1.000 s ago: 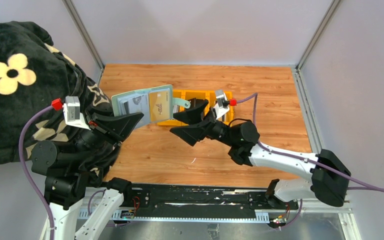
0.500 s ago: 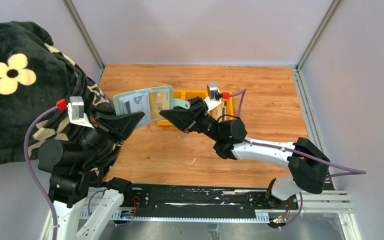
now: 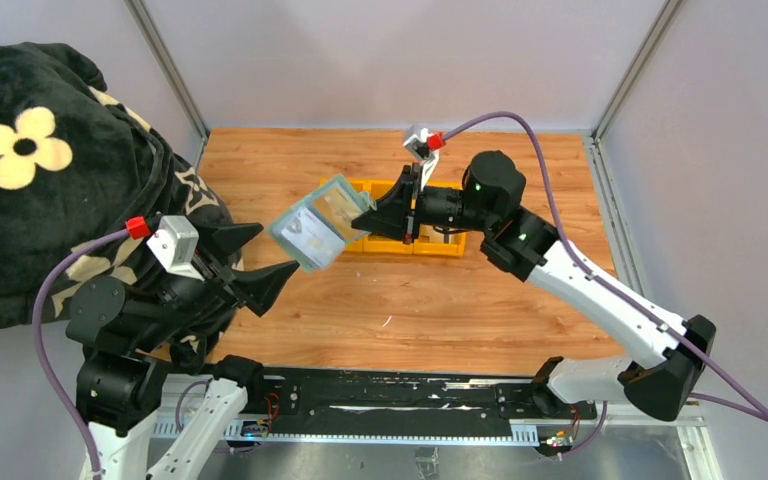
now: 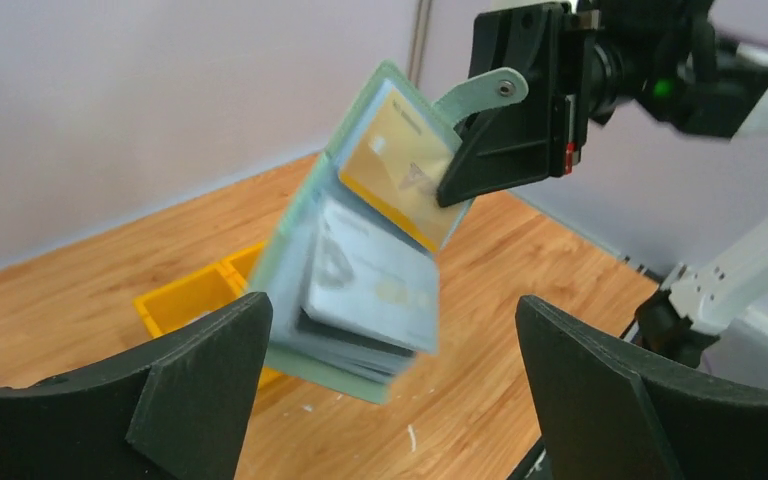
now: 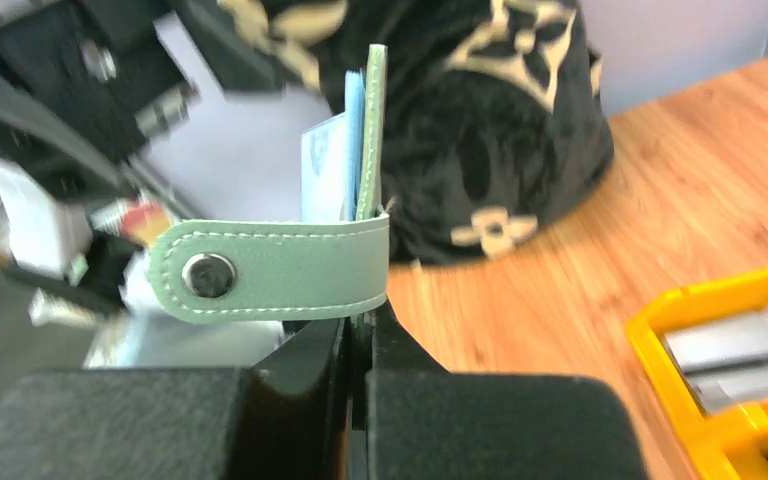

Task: Take the credit cards out of the card holder
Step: Remove the credit card from the card holder.

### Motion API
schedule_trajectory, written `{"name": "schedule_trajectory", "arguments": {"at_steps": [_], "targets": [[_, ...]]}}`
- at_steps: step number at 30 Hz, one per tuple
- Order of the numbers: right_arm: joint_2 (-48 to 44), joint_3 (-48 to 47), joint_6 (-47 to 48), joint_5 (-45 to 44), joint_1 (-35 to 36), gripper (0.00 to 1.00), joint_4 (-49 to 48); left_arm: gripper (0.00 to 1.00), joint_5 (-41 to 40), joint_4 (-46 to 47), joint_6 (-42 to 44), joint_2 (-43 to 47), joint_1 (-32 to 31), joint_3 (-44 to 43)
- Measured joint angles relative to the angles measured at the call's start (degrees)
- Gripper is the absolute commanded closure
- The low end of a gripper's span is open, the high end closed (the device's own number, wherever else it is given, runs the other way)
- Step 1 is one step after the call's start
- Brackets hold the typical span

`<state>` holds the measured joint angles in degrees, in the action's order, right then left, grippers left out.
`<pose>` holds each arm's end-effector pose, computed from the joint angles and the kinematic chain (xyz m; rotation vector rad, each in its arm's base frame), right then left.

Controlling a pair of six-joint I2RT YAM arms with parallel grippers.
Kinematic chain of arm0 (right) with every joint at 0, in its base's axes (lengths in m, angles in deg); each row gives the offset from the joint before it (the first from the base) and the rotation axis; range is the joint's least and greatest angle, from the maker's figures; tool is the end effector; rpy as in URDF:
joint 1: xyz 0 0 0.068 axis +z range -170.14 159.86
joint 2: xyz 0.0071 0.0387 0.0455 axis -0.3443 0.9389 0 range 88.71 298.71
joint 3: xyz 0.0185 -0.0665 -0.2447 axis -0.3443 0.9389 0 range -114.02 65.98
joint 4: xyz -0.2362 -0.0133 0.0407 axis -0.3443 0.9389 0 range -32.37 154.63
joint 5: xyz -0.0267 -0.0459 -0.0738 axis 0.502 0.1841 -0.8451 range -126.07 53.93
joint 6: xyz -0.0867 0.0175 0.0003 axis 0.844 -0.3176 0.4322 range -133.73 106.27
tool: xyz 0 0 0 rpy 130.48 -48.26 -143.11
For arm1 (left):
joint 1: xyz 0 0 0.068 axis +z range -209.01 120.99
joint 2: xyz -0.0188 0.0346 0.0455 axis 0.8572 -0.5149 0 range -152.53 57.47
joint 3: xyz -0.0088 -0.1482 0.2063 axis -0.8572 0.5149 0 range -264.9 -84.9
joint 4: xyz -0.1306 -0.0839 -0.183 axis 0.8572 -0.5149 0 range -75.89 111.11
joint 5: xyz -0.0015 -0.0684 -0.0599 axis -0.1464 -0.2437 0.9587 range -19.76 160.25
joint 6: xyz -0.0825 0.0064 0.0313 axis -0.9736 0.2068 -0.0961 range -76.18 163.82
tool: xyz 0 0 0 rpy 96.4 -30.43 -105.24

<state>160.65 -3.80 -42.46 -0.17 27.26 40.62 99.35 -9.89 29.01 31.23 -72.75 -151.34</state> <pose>0.1700 0.2530 0.4330 -0.8184 1.3012 1.4965 0.0610 -0.0543 0.4336 0.4175 1.4156 -0.7642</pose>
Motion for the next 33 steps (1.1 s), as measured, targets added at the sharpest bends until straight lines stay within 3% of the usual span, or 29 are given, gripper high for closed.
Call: {"name": "schedule_trajectory", "arguments": {"at_steps": [3,7,14,17,20,22,26,30,33], "targets": [[0.35,-8.87,11.39,3.63,0.42,1.00,20.39,0.00,3.67,-3.41,5.79,-2.56,0.00,-4.11],[1.14,-13.27,20.85,6.05,1.99,1.00,36.15,0.00,9.42,-6.32,11.58,-5.31,0.00,-5.88],[4.94,-18.45,30.25,7.78,8.35,1.00,49.33,0.01,21.18,-10.19,13.55,-13.29,0.00,-2.51],[6.14,-20.92,31.85,9.27,9.35,1.00,50.73,0.08,25.86,-11.45,12.07,-15.19,-0.02,-0.79],[7.10,-22.77,32.94,10.71,9.62,1.00,51.41,0.25,29.99,-12.09,9.97,-16.48,-0.09,-0.17],[7.87,-23.74,33.40,11.43,9.62,1.00,51.71,0.46,32.37,-12.20,8.98,-16.57,-0.17,-0.17],[9.70,-24.92,34.12,12.57,9.88,1.00,51.87,0.76,35.93,-12.31,8.41,-15.39,-0.28,0.04],[10.34,-24.96,33.44,13.09,10.01,0.76,50.95,1.00,37.20,-12.31,7.85,-14.38,-0.28,0.50],[9.46,-22.71,30.21,13.66,9.99,0.63,45.75,1.00,37.05,-12.55,8.72,-13.92,-0.28,0.79]]}}
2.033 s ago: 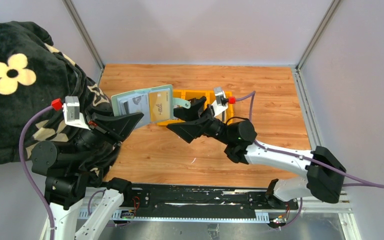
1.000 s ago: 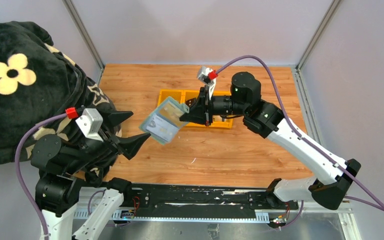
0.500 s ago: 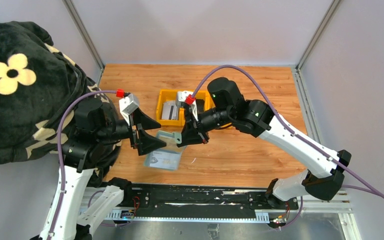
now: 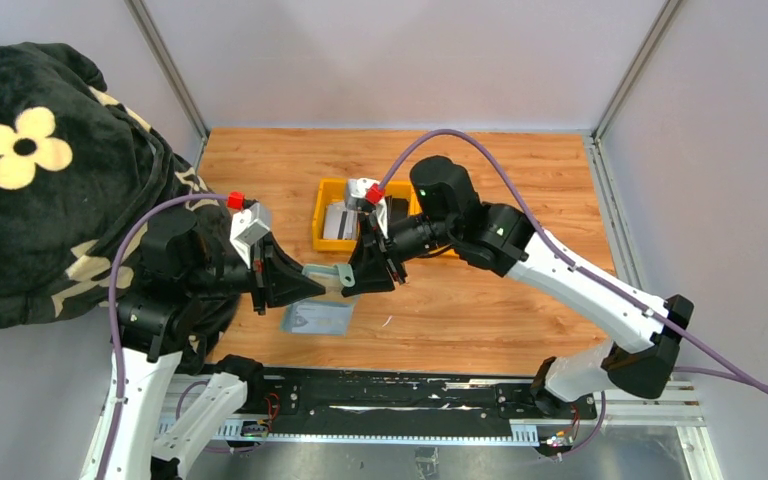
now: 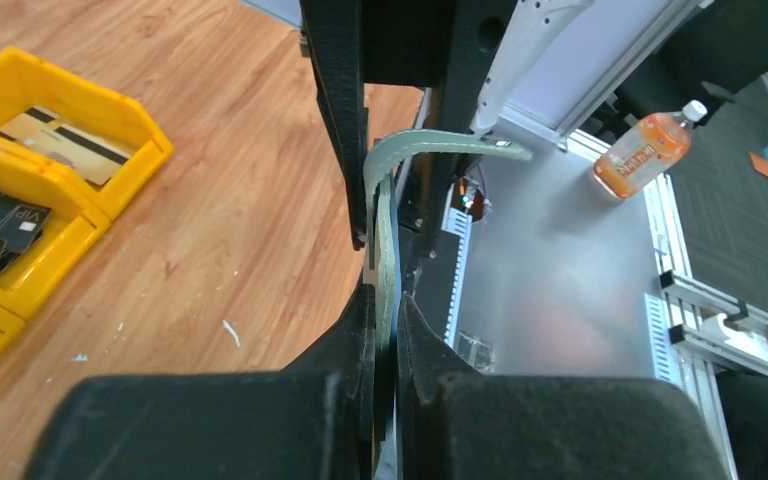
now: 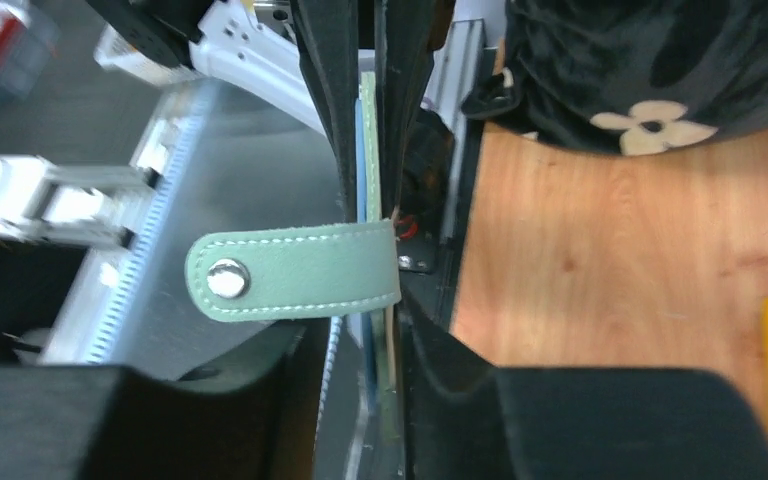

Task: Take the credit cards out of the card holder
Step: Remove the credit card from the card holder.

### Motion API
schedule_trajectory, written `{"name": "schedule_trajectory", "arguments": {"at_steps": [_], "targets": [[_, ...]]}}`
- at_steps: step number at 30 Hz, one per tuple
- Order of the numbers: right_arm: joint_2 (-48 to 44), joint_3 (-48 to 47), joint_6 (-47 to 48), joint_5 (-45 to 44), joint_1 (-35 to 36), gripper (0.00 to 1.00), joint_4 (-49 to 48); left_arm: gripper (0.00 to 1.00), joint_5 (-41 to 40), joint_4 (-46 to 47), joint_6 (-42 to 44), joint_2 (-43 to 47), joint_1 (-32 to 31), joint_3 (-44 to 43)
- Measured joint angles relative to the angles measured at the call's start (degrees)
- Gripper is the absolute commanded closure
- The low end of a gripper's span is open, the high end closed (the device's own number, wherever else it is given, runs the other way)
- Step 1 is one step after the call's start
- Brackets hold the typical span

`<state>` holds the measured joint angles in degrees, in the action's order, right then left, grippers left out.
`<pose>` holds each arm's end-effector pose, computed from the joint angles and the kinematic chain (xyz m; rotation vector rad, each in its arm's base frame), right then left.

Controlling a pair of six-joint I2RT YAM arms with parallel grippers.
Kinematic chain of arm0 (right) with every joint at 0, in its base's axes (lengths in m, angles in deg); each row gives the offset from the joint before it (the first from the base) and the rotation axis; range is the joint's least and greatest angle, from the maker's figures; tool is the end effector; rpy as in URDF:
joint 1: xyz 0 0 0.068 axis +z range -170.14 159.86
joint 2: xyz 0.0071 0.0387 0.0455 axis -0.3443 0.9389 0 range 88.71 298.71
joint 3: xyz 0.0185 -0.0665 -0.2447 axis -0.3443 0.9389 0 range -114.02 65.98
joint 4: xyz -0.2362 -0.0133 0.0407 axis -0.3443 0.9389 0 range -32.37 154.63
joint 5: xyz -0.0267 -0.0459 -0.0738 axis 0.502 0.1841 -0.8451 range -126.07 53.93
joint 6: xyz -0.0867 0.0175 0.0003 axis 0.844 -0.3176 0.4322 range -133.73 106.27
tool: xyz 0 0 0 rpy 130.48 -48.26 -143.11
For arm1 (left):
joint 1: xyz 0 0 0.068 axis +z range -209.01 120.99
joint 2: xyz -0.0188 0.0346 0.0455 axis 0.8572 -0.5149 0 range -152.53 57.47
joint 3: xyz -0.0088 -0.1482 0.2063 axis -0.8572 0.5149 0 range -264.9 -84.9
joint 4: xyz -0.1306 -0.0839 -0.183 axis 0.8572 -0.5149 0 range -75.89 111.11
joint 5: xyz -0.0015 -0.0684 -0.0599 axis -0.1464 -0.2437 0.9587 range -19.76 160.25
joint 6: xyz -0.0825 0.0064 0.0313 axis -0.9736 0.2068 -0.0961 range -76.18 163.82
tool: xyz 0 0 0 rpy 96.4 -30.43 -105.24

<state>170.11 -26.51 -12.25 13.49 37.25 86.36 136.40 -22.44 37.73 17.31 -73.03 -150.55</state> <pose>0.1160 0.2924 0.4192 -1.5168 1.3614 1.4494 0.0875 -0.0960 0.3882 0.9245 1.6497 -1.3131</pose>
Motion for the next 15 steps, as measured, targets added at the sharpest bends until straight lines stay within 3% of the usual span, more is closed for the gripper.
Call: {"name": "schedule_trajectory", "arguments": {"at_steps": [5,10,15], "targets": [[-7.19,16.79,-13.27,-0.24,-0.46,0.50,-22.14,1.00,-4.55,4.76,-4.59,2.51,0.00,0.79],[-12.63,37.07,-33.31,-6.80,-0.81,0.50,-54.25,1.00,-12.76,20.83,-20.41,7.61,-0.04,5.35],[-10.58,48.06,-51.49,-17.29,-0.83,0.49,-85.26,1.00,-20.09,28.57,-30.82,8.57,-0.04,5.40]]}}
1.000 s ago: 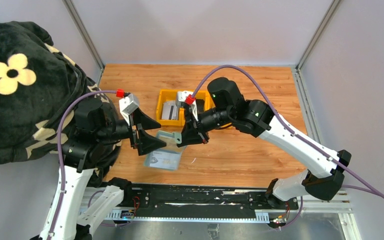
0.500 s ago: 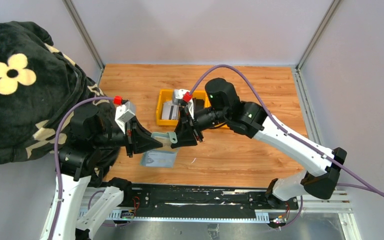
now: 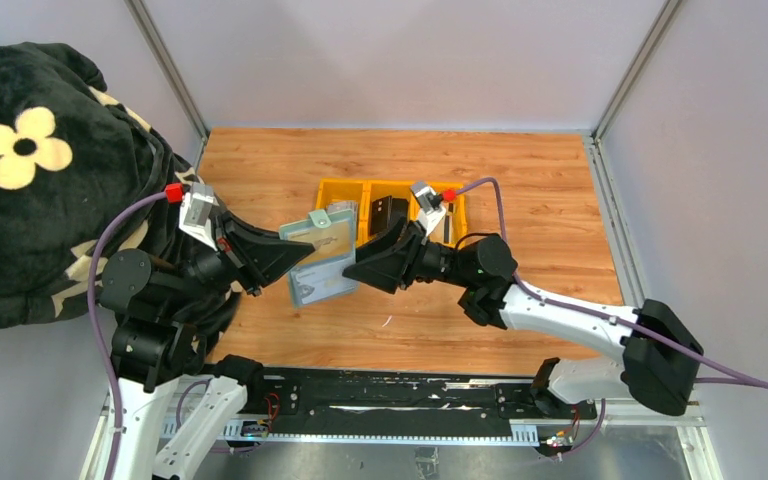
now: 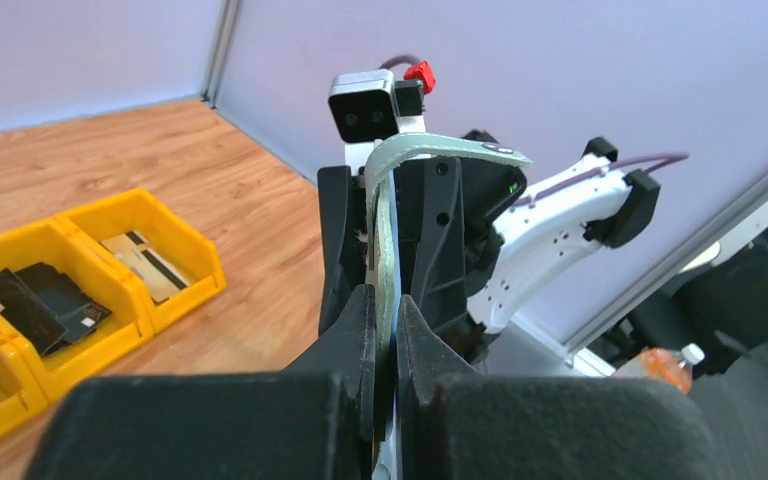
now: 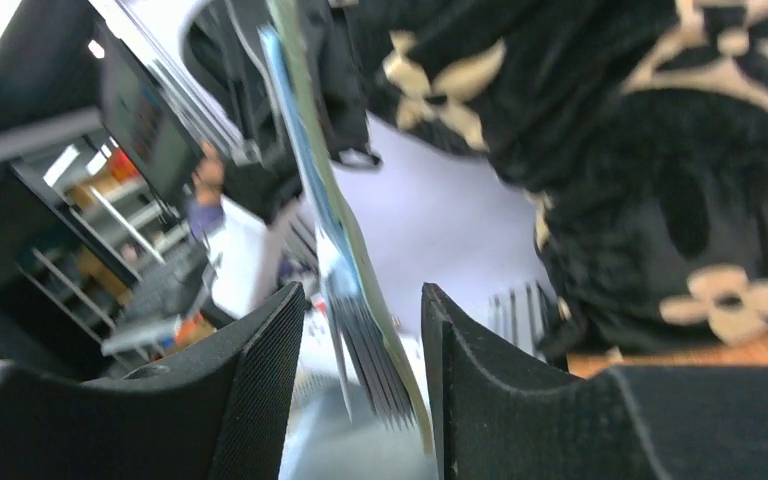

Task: Take the credit cards out of the card holder
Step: Remove the credit card from the card holder.

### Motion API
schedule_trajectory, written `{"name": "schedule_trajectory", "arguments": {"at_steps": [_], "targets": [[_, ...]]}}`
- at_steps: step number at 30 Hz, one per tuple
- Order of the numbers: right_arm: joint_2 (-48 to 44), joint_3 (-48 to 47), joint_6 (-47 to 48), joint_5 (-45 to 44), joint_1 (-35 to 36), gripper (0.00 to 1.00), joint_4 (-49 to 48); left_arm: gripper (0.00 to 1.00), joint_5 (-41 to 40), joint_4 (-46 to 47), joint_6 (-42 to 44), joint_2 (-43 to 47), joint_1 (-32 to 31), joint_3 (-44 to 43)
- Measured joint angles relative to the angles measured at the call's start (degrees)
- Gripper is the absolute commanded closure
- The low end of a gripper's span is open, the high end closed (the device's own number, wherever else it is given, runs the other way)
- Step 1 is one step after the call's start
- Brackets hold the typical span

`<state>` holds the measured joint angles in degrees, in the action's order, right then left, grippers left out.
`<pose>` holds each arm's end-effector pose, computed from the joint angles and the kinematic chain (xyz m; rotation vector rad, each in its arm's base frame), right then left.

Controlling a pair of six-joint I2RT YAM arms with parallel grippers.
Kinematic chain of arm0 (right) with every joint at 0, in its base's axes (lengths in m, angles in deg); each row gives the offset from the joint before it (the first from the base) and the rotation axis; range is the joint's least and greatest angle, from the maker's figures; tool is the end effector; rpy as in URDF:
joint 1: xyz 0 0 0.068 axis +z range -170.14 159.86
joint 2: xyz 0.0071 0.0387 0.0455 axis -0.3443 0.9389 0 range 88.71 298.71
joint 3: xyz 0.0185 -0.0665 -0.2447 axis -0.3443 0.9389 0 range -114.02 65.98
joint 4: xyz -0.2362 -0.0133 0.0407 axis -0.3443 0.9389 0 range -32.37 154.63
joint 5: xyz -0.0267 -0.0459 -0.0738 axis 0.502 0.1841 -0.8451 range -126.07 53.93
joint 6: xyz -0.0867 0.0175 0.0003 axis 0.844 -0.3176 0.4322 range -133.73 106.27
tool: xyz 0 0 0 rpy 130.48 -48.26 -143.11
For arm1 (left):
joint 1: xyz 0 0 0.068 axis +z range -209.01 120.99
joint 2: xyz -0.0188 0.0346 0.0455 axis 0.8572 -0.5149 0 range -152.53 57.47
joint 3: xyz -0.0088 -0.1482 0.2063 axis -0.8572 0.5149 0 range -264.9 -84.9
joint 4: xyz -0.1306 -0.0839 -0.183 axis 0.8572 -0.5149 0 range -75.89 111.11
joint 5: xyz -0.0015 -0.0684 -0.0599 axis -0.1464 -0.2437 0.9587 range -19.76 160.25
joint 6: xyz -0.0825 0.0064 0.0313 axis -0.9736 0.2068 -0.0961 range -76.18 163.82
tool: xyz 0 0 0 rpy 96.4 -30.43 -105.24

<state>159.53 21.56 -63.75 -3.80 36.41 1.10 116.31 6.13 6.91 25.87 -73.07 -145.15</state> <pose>0.1230 0.2623 0.3702 -0.6816 1.1834 1.9098 0.0857 -0.0799 0.4311 0.4473 1.4642 -1.2540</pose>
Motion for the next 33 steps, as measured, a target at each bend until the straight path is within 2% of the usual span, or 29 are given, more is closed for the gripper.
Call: {"name": "schedule_trajectory", "arguments": {"at_steps": [4,7,8,9,10,11,12,13,15,16,19,21,22,24,25,27,29,33], "targets": [[3.74,0.83,-8.63,-5.29,0.00,0.40,-16.06,1.00,-1.38,1.09,-4.11,0.35,0.00,0.26],[5.75,0.37,-12.22,-7.08,0.02,0.42,-22.56,1.00,-1.51,1.33,-5.92,0.33,0.00,0.26],[6.56,-0.17,-13.11,-7.43,0.02,0.48,-24.04,1.00,-1.51,1.42,-6.49,0.33,0.00,0.26],[6.99,-0.46,-13.46,-7.58,0.02,0.61,-24.81,1.00,-1.51,1.46,-6.71,0.33,0.00,0.26],[7.65,-0.94,-14.12,-7.85,0.02,0.68,-25.94,1.00,-1.53,1.55,-7.02,0.35,0.00,0.26],[8.17,-1.36,-14.47,-7.96,0.02,0.80,-26.71,1.00,-1.53,1.62,-7.19,0.35,0.00,0.26],[8.68,-1.92,-15.34,-8.07,0.02,0.96,-27.23,1.00,-1.53,1.66,-7.37,0.37,0.00,0.26],[9.25,-2.51,-16.06,-8.13,0.02,1.00,-27.69,1.00,-1.53,1.70,-7.54,0.39,0.00,0.26],[10.03,-3.02,-17.20,-8.44,0.02,1.00,-28.04,1.00,-1.27,2.45,-8.07,0.50,0.00,0.26],[10.16,-3.04,-17.66,-8.52,0.02,1.00,-28.11,0.95,-1.18,2.45,-8.13,0.59,0.00,0.26],[9.60,-3.04,-18.14,-8.00,-0.17,1.00,-26.84,0.54,-1.07,2.12,-7.23,0.76,0.00,0.26],[7.87,-3.04,-17.59,-5.68,-0.81,1.00,-23.02,0.35,-0.98,0.90,-5.70,0.76,0.00,0.24],[6.49,-3.23,-16.46,-3.85,-1.31,1.00,-19.26,0.32,-0.87,0.11,-4.17,0.72,0.00,0.13],[3.28,-5.22,-12.50,0.00,-2.25,1.00,-9.07,0.35,0.31,-2.69,-1.77,0.33,0.00,-0.17],[1.62,-7.65,-9.49,2.14,-2.60,1.00,-1.97,0.40,1.16,-4.11,-0.46,-0.15,0.00,-0.39],[0.02,-14.93,-2.69,5.84,-2.93,1.00,13.03,0.44,3.87,-6.88,2.08,-1.66,0.00,-1.05],[0.17,-24.30,4.70,9.81,-2.97,1.00,27.39,0.45,7.26,-9.53,4.15,-4.42,0.00,-2.34],[1.86,-36.17,16.50,14.56,-3.30,1.00,48.94,0.46,14.82,-12.81,6.47,-10.14,-0.17,-5.03]]}}
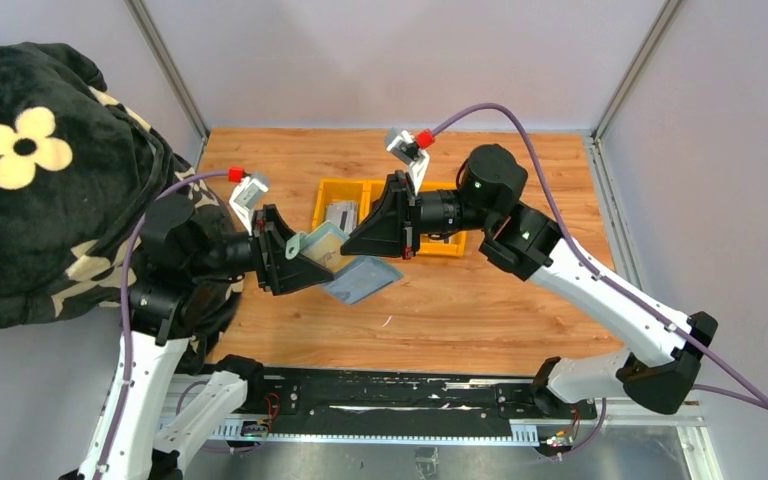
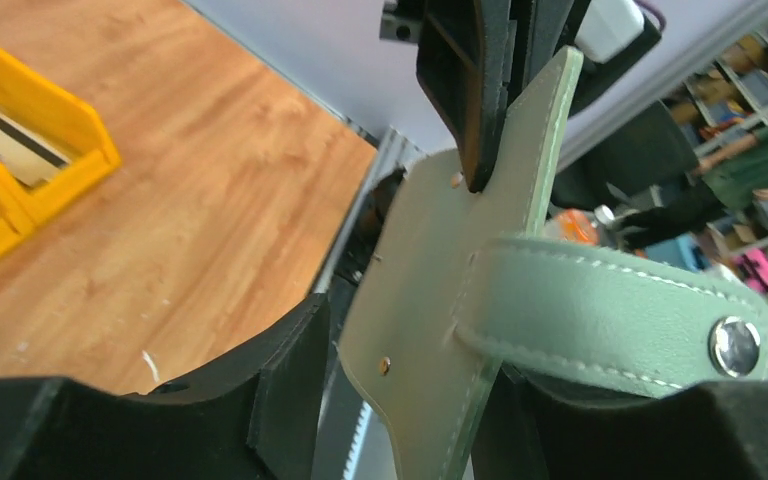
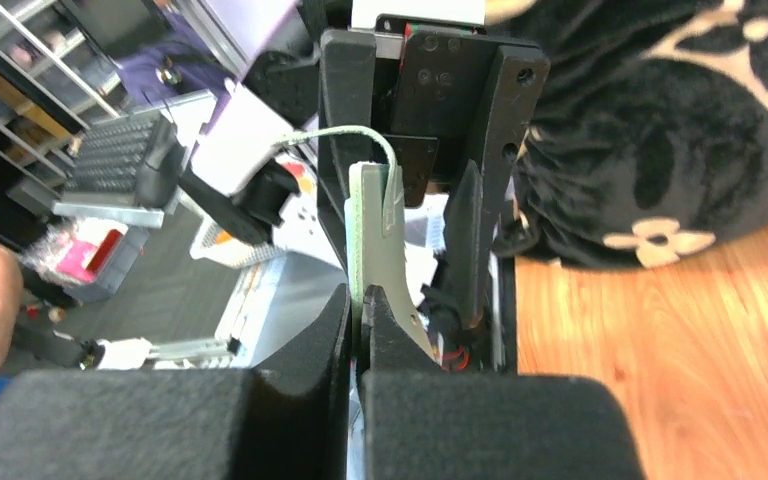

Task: Take the credit cards out of the card holder
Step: Remove the credit card from the card holder.

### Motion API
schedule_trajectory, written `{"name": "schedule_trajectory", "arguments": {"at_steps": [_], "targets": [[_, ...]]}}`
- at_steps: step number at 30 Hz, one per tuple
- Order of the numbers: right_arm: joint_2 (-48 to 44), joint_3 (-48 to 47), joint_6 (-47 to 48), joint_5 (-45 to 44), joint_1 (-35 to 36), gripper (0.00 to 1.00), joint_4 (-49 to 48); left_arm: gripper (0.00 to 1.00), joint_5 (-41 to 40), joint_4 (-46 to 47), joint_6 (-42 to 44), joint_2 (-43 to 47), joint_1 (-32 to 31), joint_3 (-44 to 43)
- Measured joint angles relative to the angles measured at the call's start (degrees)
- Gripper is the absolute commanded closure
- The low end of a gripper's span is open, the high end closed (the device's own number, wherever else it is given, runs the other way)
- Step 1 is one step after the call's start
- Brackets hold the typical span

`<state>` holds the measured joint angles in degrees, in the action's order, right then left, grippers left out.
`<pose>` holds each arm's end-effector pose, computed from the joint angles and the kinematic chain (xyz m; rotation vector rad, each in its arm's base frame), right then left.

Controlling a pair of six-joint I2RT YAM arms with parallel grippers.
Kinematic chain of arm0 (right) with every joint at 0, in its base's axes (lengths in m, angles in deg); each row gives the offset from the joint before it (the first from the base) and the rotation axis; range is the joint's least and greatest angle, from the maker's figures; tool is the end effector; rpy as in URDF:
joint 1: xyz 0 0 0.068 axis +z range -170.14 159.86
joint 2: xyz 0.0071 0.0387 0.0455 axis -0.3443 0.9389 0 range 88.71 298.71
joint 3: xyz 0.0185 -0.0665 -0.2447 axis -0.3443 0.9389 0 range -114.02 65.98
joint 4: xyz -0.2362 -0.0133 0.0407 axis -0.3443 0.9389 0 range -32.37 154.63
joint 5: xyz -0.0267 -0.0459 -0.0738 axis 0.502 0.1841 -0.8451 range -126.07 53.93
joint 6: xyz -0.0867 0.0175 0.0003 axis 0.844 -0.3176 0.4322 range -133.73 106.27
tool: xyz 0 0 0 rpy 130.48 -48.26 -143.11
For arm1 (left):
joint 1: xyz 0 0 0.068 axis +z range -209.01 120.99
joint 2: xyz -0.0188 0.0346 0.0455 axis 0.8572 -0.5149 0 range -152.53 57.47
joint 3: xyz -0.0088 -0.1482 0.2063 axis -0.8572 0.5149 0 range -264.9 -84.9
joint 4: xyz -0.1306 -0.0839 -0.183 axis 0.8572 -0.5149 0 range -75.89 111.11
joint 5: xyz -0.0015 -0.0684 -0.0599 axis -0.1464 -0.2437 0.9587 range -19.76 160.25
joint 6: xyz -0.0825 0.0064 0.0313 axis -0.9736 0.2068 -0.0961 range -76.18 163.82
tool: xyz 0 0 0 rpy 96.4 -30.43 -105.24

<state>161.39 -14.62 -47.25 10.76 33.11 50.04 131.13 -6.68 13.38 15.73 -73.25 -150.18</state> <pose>0.1227 0.2602 0.4713 -1.0459 1.2674 1.7393 0.1080 -0.0983 0.4117 0.6379 1.7042 -1.4320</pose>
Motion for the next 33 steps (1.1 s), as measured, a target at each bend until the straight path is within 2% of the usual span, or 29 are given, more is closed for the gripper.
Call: {"name": "schedule_trajectory", "arguments": {"at_steps": [5,9,12,14,16,17,21,23,25,29,31,32,33], "targets": [[3.50,-7.80,9.44,3.06,-0.15,1.00,16.94,0.51,4.61,-3.08,2.60,-1.40,-0.09,0.02],[5.73,-11.89,14.01,5.73,-0.15,1.00,25.86,0.56,6.21,-3.26,3.32,-0.68,-0.09,0.02],[7.28,-14.75,16.35,6.91,-0.13,1.00,30.14,0.66,7.02,-3.23,3.67,0.11,-0.09,0.02],[8.31,-16.41,17.33,7.32,-0.09,1.00,31.95,0.79,6.97,-3.28,3.85,0.28,-0.09,0.02],[8.81,-17.31,18.16,7.52,0.00,1.00,32.96,0.83,6.45,-3.10,3.39,0.35,-0.09,0.04],[8.87,-17.49,18.43,7.50,0.00,1.00,33.27,0.83,6.12,-2.45,2.78,0.48,-0.09,0.26],[8.90,-17.51,18.60,7.58,0.02,1.00,33.35,0.67,4.81,3.06,-1.62,2.62,-0.09,3.54],[8.90,-17.51,18.49,7.89,0.09,1.00,33.20,0.63,4.02,6.99,-5.33,4.00,-0.09,5.97],[8.90,-17.46,18.23,8.37,0.13,1.00,32.63,0.70,3.30,9.49,-8.17,4.87,-0.09,7.58],[8.90,-16.79,17.66,8.72,0.13,0.99,30.93,0.91,3.26,11.26,-11.52,5.25,-0.09,7.98],[8.90,-16.63,17.38,8.74,0.11,0.94,30.53,1.00,3.61,11.76,-12.20,5.46,-0.09,7.98],[8.90,-16.61,17.11,8.74,0.11,0.88,30.32,1.00,3.80,12.00,-12.41,5.55,-0.09,7.98],[8.90,-16.61,16.74,8.81,0.11,0.77,30.10,1.00,3.93,12.41,-12.52,5.70,-0.09,7.98]]}}
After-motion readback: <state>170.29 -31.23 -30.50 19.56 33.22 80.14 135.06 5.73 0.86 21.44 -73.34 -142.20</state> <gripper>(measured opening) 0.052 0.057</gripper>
